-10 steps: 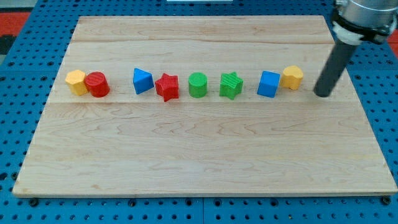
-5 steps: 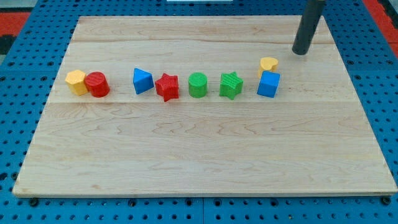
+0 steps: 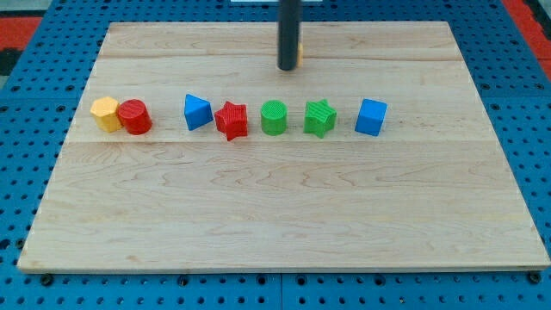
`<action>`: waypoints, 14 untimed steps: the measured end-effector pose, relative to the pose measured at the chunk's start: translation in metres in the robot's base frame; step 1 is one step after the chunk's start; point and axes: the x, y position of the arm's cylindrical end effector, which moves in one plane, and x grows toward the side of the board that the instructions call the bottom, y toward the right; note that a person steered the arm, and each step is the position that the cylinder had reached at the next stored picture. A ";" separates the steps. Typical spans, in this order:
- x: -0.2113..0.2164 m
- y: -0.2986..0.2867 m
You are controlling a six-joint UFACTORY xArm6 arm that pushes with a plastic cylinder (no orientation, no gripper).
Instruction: Move the yellow heart to the top left corner
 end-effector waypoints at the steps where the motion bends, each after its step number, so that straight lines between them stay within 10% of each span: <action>1: 0.011 0.014; 3: -0.024 0.073; 5: -0.056 -0.066; 7: -0.062 0.034; 14: 0.023 -0.099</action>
